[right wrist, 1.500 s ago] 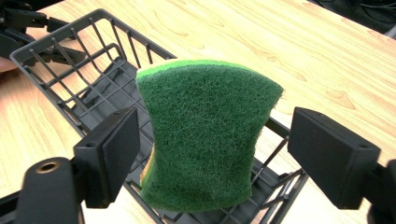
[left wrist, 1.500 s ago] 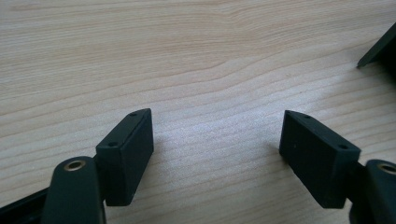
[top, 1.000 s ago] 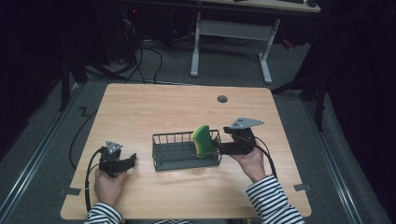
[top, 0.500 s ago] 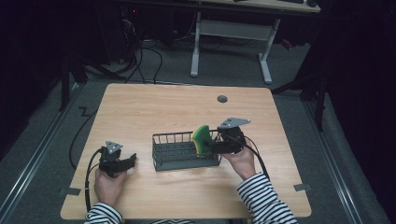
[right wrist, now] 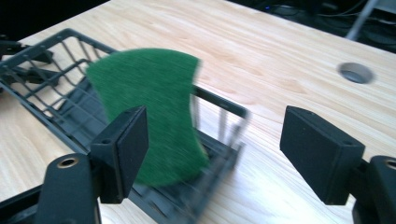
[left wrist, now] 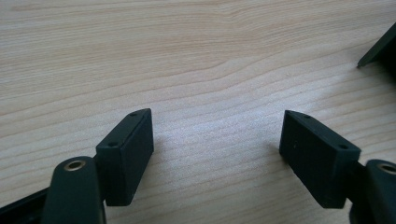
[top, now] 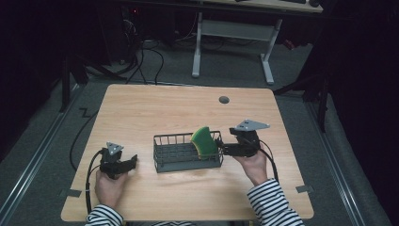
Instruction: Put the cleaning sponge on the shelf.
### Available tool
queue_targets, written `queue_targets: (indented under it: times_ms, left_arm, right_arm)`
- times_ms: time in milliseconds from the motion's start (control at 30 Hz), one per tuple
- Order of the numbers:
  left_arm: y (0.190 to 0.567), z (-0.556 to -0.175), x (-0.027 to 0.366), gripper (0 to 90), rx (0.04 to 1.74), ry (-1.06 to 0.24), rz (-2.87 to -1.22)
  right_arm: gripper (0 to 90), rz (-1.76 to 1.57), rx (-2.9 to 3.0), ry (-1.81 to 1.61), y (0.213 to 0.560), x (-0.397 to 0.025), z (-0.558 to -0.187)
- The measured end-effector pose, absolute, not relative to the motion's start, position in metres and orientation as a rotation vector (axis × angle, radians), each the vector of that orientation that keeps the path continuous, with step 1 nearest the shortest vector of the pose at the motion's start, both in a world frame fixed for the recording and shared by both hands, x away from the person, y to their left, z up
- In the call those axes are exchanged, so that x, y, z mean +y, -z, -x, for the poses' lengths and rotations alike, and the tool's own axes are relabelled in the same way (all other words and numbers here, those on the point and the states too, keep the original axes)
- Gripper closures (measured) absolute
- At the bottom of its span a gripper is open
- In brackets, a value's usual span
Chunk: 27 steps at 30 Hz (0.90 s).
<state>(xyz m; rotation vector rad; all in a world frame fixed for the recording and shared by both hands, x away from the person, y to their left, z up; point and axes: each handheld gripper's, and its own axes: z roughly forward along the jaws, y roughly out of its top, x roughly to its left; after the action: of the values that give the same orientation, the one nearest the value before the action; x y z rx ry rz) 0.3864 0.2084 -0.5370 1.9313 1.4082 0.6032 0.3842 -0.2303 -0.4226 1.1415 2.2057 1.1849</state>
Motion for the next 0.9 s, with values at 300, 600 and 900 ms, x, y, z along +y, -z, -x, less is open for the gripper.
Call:
queue_targets:
  times_ms: [300,600,900]
  left_arm:
    - [0.537,-0.386,0.208,26.5,1.408,-0.603,-1.932]
    - [0.537,-0.386,0.208,26.3,1.408,-0.604,-1.931]
    - [0.537,-0.386,0.208,26.3,1.408,-0.603,-1.933]
  right_arm:
    - [28.0,-1.298,2.098,-1.186,0.435,-0.285,-0.372]
    - [29.8,-1.439,1.999,-1.178,0.457,-0.328,-0.357]
    - [31.2,-1.517,1.966,-1.154,0.479,-0.353,-0.345]
